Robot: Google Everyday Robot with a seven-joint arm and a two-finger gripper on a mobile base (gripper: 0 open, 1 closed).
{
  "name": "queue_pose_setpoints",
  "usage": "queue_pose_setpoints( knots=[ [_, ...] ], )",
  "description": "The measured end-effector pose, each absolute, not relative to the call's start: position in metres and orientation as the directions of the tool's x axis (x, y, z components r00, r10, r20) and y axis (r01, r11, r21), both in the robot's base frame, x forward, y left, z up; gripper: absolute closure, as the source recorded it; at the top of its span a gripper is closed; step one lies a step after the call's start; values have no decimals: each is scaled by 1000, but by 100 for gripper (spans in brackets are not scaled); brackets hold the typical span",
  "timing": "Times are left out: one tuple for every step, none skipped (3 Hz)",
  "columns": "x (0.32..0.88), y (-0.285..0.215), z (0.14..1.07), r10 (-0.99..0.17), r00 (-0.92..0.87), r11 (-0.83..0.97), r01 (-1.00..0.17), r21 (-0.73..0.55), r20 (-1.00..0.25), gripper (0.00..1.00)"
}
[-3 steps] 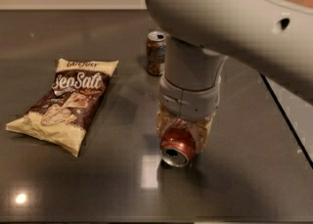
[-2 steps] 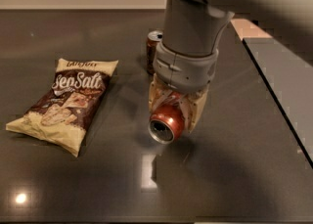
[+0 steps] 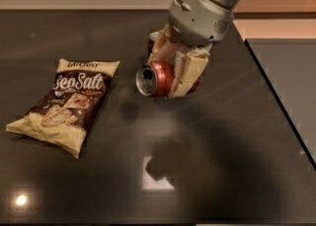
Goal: Place coke can upright
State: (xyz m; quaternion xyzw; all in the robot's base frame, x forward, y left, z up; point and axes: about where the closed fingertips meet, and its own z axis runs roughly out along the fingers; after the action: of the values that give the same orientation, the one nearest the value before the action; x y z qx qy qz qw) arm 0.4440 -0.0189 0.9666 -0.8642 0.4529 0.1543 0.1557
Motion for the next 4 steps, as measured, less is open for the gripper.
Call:
queue_pose_setpoints(
  knots=[
    [450, -23, 981, -754, 337, -376, -925, -50, -564, 100],
    [447, -29, 986, -728, 173, -276, -960, 53, -663, 100],
    [443, -35, 984, -671, 49, -224, -965, 139, -740, 100],
    [437, -41, 977, -603, -12, -222, -958, 182, -798, 100]
  ],
)
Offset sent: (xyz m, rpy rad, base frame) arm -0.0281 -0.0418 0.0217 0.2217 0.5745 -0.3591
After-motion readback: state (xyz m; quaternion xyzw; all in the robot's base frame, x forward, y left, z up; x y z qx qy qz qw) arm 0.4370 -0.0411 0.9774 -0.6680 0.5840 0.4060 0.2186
